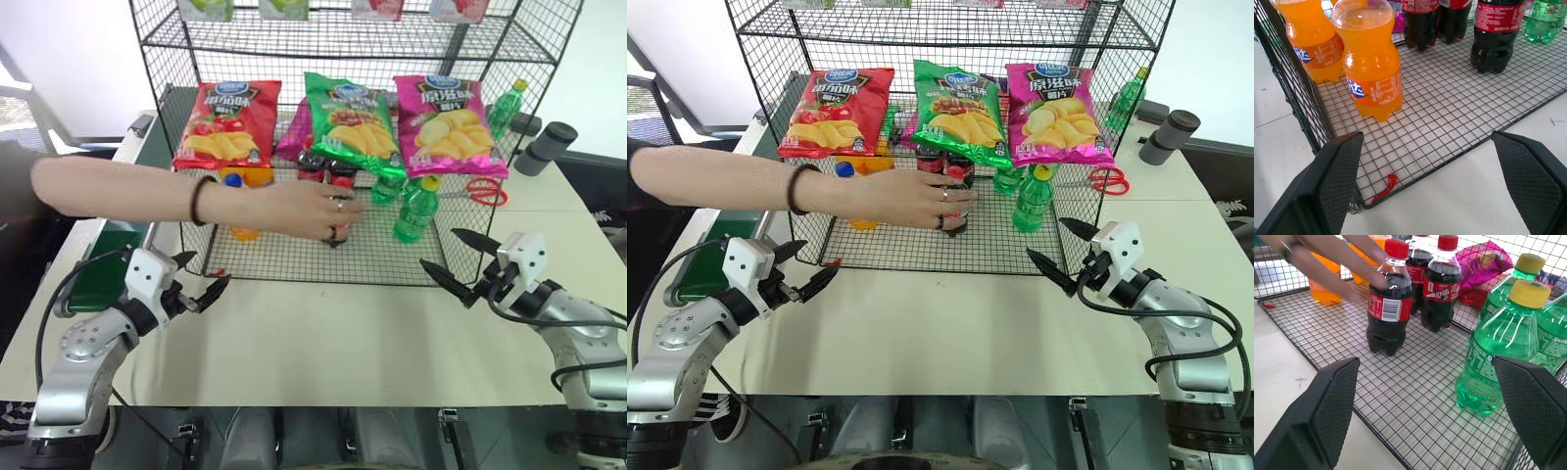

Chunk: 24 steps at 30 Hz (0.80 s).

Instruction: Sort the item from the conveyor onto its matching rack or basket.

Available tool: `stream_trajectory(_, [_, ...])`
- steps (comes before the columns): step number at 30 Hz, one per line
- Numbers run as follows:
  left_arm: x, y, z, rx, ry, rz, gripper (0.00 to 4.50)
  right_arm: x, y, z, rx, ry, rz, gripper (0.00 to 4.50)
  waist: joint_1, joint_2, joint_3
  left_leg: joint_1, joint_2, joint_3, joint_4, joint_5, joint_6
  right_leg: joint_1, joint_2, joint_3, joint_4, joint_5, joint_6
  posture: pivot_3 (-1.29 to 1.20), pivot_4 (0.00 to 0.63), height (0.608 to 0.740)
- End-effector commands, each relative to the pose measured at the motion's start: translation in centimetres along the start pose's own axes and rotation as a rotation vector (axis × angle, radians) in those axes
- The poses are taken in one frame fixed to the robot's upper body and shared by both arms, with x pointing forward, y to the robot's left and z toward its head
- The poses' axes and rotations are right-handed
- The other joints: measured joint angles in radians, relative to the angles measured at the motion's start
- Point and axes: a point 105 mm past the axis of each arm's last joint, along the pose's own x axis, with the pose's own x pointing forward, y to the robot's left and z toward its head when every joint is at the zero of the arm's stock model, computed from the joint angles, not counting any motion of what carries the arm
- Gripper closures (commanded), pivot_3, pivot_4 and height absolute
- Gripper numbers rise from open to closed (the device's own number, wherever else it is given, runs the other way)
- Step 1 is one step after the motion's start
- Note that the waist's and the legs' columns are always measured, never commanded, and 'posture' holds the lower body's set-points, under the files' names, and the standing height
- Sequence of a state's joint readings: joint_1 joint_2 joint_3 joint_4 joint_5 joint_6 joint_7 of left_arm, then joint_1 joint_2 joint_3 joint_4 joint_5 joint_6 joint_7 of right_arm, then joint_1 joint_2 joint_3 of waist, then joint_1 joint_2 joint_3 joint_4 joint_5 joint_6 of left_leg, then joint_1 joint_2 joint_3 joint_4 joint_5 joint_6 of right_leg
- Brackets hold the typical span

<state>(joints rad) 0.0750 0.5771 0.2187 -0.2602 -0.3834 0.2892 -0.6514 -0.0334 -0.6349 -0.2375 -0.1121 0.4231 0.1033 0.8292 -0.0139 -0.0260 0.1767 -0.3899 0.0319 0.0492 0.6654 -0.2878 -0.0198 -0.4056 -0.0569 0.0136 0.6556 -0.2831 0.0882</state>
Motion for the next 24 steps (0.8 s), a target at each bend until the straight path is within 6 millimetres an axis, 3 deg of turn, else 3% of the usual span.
stream_trajectory(1, [-0.19, 0.28, 1.51, 0.020, -0.063, 0.017, 0.00, 0.43, -0.18, 0.99, -0.024, -0.038, -0.005, 0.01, 0.001, 0.000, 0.000, 0.000, 0.000, 0.000, 0.000, 0.000, 0.000, 0.000, 0.000, 0.000, 0.000, 0.000, 0.000, 0.00, 0.150, 0.740])
stream_trajectory(24, [-0.21, -0.14, 1.46, -0.002, -0.095, 0.037, 0.00, 1.32, -0.67, 0.31, -0.037, -0.045, 0.030, 0.01, 0.001, 0.000, 0.000, 0.000, 0.000, 0.000, 0.000, 0.000, 0.000, 0.000, 0.000, 0.000, 0.000, 0.000, 0.000, 0.00, 0.150, 0.740])
